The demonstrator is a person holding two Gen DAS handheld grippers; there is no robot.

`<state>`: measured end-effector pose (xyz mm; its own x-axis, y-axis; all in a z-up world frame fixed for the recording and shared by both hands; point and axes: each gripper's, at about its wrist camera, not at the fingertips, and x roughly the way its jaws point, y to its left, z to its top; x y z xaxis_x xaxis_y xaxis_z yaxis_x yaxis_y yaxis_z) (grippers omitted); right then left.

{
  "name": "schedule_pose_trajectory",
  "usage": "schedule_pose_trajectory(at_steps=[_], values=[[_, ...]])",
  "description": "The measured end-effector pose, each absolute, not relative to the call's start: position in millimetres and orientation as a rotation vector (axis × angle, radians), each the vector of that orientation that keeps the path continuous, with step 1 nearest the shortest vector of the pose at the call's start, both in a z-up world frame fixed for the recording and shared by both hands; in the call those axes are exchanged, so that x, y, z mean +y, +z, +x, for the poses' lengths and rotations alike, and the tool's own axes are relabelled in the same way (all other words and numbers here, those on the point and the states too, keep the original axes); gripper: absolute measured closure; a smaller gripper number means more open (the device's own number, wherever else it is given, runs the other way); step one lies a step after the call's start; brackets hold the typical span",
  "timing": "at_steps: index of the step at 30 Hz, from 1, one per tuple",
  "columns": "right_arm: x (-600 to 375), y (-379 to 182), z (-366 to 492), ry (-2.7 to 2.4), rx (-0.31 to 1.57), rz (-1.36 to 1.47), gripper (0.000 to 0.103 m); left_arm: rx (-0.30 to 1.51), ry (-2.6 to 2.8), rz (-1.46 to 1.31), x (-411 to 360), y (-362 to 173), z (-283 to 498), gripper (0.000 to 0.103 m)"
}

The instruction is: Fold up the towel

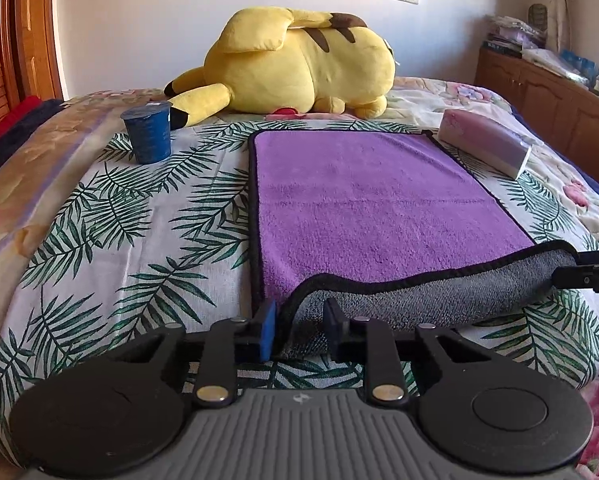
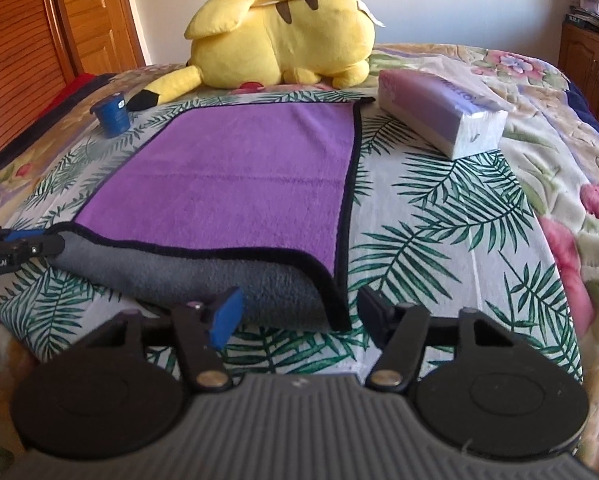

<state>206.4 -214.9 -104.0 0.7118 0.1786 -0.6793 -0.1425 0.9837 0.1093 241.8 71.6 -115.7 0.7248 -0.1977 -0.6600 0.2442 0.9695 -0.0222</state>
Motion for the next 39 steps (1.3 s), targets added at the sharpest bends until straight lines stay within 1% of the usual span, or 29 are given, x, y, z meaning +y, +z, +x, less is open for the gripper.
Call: schedule_pose_trajectory(at_steps=[7,8,9,10,11,13,14,16,17,18,21,28,39], values=[[-212.3,-100.9,210.4,0.203,0.773,0.025,0.053,0.747,-0.247,0.073,72.6,-119.5,244.0,0.078],[-212.1,-100.4,211.5,0.202,0.778,0.021,0.056,0.747,-0.248,0.073,72.6,-119.3,243.9,0.078],[-211.0,-100.3,212.8,0.196,0.788,0.009,0.061,0.746,-0.251,0.074,72.7,-119.4,243.8,0.078],[-210.9,-100.4,213.3,0.194,0.795,0.000,0.066,0.746,-0.254,0.074,72.8,-119.4,243.5,0.081],[-211.4,-100.2,213.5,0.193,0.798,-0.003,0.073,0.745,-0.260,0.073,72.8,-119.4,243.1,0.088],[-212.3,-99.7,213.5,0.194,0.805,-0.003,0.077,0.740,-0.274,0.080,71.6,-118.7,241.9,0.090],[-212.7,-99.9,213.5,0.196,0.809,-0.004,0.081,0.732,-0.277,0.090,71.2,-117.6,240.8,0.094],[-212.9,-100.4,213.2,0.190,0.813,-0.011,0.082,0.716,-0.283,0.091,71.6,-114.2,239.0,0.095],[-213.5,-100.7,213.1,0.189,0.814,-0.010,0.085,0.711,-0.289,0.085,72.3,-112.6,238.3,0.096],[-214.1,-100.9,213.1,0.189,0.813,-0.008,0.094,0.707,-0.290,0.080,73.1,-111.3,237.9,0.096],[-214.8,-99.9,212.3,0.177,0.801,-0.005,0.098,0.702,-0.289,0.063,75.6,-109.0,238.2,0.097],[-216.1,-92.9,211.5,0.186,0.750,-0.001,0.099,0.696,-0.285,0.072,75.9,-107.4,238.1,0.097],[-216.2,-85.2,212.1,0.219,0.682,-0.004,0.099,0.640,-0.300,0.073,69.8,-89.6,233.7,0.097]])
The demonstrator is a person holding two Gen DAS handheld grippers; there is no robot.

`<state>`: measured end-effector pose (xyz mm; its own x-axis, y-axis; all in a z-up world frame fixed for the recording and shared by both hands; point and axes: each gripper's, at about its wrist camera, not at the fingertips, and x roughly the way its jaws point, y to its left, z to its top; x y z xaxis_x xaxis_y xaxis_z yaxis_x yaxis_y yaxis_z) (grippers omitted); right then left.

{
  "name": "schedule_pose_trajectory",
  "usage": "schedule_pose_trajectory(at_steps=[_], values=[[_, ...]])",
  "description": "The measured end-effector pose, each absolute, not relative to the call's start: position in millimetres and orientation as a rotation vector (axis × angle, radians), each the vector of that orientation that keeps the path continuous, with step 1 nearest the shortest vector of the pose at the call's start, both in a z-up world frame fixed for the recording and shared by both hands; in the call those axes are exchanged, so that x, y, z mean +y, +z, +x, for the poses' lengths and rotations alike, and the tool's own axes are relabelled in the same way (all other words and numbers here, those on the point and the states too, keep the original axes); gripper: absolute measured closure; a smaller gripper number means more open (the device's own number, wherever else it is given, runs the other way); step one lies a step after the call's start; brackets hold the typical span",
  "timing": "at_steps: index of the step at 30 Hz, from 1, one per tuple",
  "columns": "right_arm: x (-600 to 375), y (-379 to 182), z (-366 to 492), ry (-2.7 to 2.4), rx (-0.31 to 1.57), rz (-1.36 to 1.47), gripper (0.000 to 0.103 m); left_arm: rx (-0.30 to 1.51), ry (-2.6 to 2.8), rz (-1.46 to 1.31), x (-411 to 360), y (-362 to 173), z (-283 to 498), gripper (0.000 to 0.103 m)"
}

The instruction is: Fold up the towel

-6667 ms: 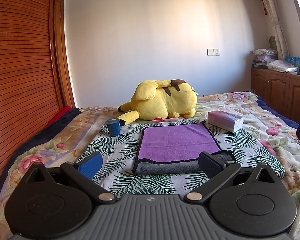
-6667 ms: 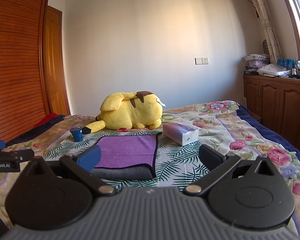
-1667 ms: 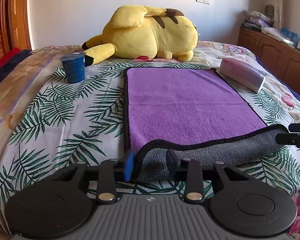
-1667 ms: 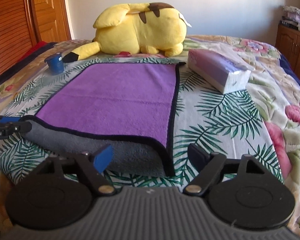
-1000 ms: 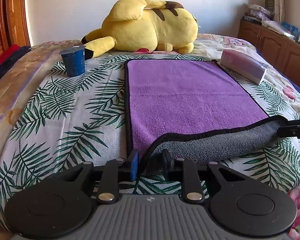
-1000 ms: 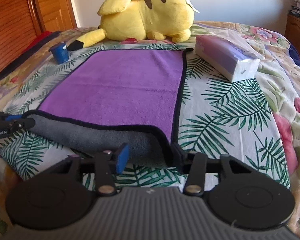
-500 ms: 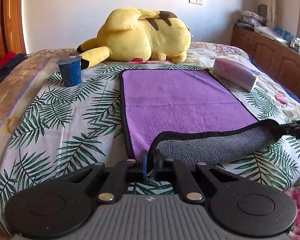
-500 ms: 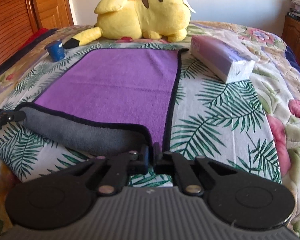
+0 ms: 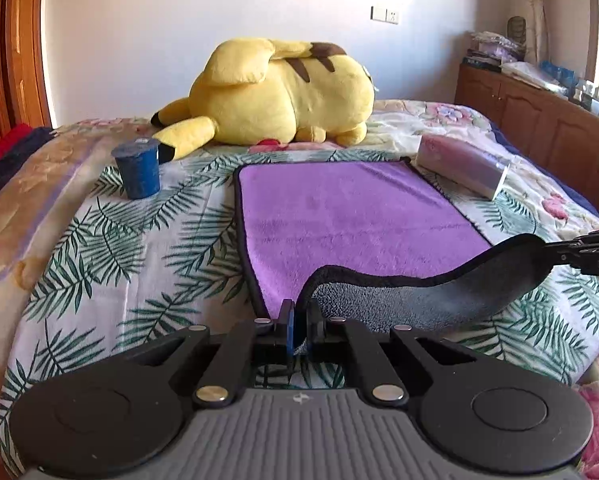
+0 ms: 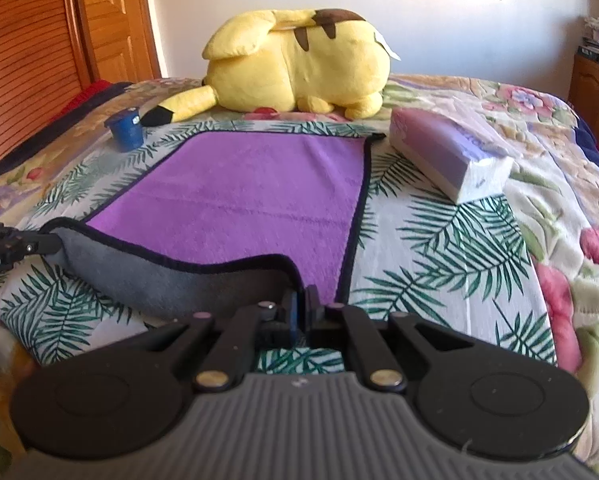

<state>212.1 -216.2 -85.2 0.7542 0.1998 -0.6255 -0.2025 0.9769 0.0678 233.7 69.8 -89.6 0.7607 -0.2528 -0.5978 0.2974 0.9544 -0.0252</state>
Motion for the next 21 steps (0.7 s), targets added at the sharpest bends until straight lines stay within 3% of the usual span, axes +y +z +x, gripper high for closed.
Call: schedule_pose_trajectory(at_steps=[21], values=[[-221.7,-52.6,247.3,0.261,0.541,-0.058,0.099,0.506,-0.298,0.195,55.4,-56.6,271.7,0.098]])
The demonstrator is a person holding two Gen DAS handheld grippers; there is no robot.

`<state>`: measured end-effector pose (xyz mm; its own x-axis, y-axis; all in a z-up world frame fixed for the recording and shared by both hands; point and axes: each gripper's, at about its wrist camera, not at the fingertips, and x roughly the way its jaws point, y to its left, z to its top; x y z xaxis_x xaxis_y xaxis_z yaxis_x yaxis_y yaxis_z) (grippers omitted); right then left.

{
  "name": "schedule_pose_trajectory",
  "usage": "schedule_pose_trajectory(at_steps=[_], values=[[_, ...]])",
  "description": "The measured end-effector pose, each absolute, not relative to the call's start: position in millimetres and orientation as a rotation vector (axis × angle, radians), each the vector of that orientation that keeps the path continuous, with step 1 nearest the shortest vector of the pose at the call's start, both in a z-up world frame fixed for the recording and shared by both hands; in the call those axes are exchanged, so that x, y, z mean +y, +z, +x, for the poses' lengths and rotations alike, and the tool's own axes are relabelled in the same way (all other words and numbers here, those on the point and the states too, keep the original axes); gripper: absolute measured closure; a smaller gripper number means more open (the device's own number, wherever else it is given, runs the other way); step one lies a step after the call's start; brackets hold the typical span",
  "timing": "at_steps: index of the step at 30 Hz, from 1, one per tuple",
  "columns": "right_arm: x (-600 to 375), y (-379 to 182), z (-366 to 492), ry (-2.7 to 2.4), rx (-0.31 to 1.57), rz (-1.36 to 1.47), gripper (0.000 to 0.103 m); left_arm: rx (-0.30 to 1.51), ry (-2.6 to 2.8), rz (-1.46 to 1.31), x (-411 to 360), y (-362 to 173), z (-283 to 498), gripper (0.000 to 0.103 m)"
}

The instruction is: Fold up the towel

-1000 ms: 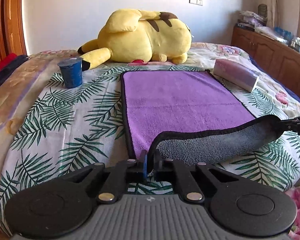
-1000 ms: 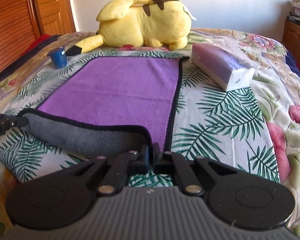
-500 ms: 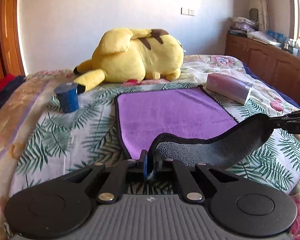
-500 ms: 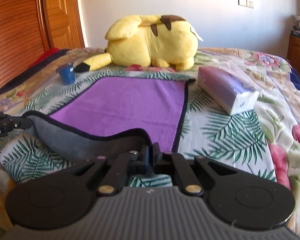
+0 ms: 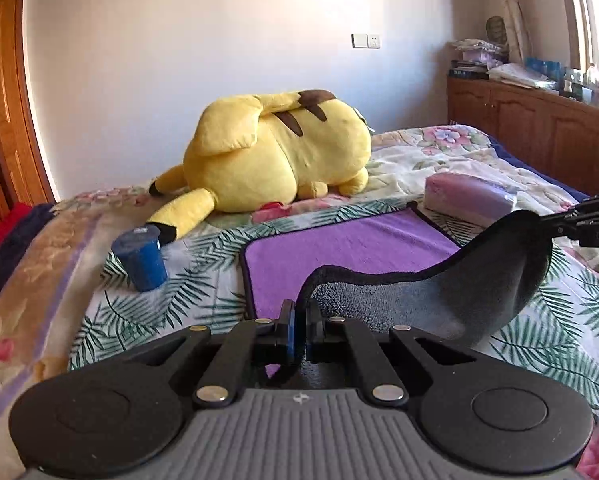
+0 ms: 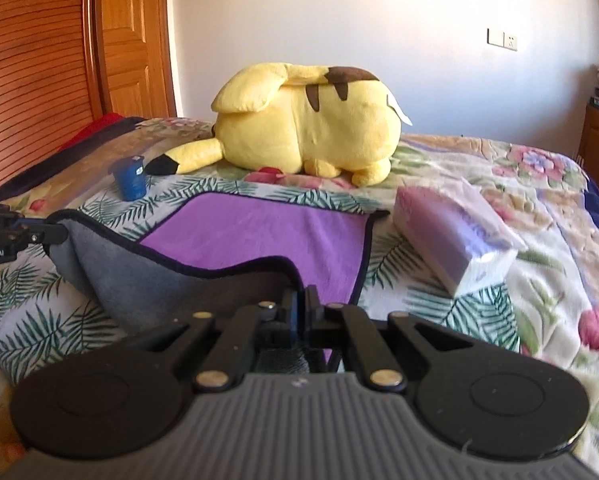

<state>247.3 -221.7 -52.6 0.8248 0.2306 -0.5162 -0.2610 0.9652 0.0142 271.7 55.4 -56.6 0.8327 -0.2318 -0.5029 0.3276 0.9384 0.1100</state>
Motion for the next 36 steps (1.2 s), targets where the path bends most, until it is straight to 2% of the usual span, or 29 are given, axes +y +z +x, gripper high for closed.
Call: schedule_pose_trajectory(at_steps=[14,36], values=[[-217.6,-38.2,276.3,0.253,0.488,-0.138,0.099,0.465,-0.309,0.240,53.8,-36.9,306.2,0.098],[-213.1,-36.9,348.5,0.214,0.410,-0.258,0.099,0.441,-0.254,0.304,45.5,-42.1,395.4,0.098]])
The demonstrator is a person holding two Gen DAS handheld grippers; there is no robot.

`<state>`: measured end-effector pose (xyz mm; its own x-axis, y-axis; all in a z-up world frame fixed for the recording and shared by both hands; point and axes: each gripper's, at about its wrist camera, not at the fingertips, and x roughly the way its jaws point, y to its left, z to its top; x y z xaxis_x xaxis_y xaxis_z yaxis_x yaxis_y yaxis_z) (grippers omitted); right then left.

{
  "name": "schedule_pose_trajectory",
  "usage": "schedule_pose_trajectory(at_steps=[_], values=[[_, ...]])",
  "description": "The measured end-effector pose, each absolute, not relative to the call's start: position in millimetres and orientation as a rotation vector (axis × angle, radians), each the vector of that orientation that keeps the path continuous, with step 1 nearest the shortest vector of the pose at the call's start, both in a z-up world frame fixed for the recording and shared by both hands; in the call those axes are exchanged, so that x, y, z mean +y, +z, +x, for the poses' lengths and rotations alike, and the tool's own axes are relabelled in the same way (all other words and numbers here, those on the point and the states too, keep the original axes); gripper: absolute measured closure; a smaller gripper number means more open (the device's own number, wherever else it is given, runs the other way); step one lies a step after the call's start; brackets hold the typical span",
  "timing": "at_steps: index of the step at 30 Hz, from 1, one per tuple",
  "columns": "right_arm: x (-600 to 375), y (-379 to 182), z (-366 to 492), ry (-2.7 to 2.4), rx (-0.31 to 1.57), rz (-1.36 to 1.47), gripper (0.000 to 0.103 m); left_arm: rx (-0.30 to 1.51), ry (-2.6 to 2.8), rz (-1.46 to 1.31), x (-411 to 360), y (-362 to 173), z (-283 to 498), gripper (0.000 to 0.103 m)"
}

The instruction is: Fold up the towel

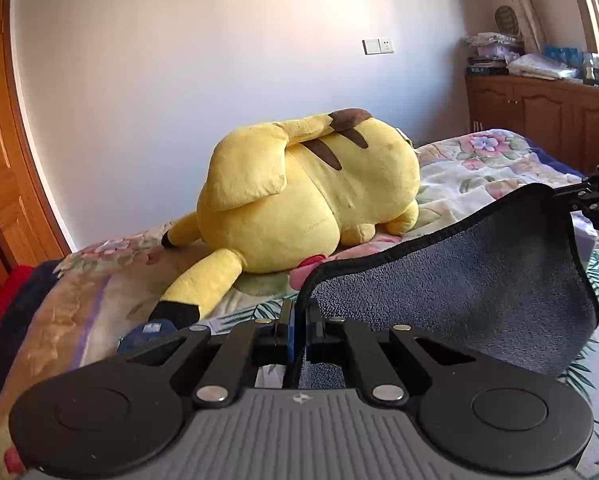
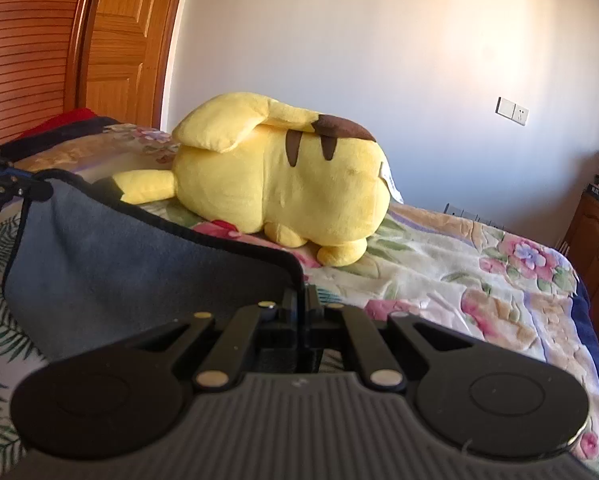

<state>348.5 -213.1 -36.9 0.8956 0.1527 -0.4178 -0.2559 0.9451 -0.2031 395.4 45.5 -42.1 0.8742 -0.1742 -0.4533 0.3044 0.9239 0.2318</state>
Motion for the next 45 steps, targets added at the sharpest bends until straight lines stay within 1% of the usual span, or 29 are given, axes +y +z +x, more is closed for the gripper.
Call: schedule_pose_trajectory(at_steps=[10,16,27,29,30,31,32,34,35,36,38,39,41,43,45], values=[[-217.6,-49.7,378.0,0.189,0.396,-0.269,0.099,0.435,-0.229,0.309,39.9,-53.2,429.6,0.098],[-216.6,-59.5,394.8,0.182,0.399,-0.269,0.099,0.464,-0.217,0.292,37.7,-68.2,452.6,0.098],[-217.6,-98.6,423.4,0.164,0.478,-0.272,0.099,0.521,-0.201,0.308,25.2,-105.8,480.7,0.097],[-217.1,-103.3,427.2,0.166,0.499,-0.272,0.099,0.548,-0.205,0.299,26.2,-110.0,482.6,0.091],[-216.2,-105.2,428.6,0.165,0.511,-0.275,0.099,0.557,-0.206,0.294,26.8,-111.2,482.7,0.091],[-215.4,-106.1,428.7,0.162,0.513,-0.277,0.098,0.567,-0.201,0.293,26.8,-112.0,482.6,0.081],[-214.7,-106.5,428.6,0.159,0.516,-0.276,0.090,0.573,-0.197,0.292,27.6,-112.3,481.7,0.067],[-213.6,-106.7,427.9,0.161,0.527,-0.273,0.059,0.576,-0.200,0.284,29.1,-111.7,478.5,0.054],[-212.8,-106.1,426.5,0.160,0.527,-0.273,0.037,0.577,-0.202,0.281,29.3,-111.0,476.9,0.049],[-212.6,-104.7,423.3,0.165,0.513,-0.271,0.035,0.578,-0.204,0.279,29.9,-109.9,474.8,0.046],[-212.0,-101.8,420.5,0.172,0.511,-0.268,0.035,0.582,-0.201,0.274,30.5,-107.9,471.1,0.029],[-212.1,-100.3,418.9,0.170,0.513,-0.264,0.035,0.579,-0.197,0.272,30.8,-106.7,469.0,0.025],[-212.7,-97.1,415.0,0.171,0.516,-0.249,0.035,0.566,-0.200,0.254,32.2,-102.8,463.6,0.014],[-212.9,-93.8,411.9,0.174,0.517,-0.235,0.035,0.563,-0.203,0.244,32.5,-98.6,458.1,0.010],[-212.8,-89.2,406.5,0.177,0.517,-0.216,0.032,0.568,-0.210,0.241,32.1,-95.1,452.6,0.009]])
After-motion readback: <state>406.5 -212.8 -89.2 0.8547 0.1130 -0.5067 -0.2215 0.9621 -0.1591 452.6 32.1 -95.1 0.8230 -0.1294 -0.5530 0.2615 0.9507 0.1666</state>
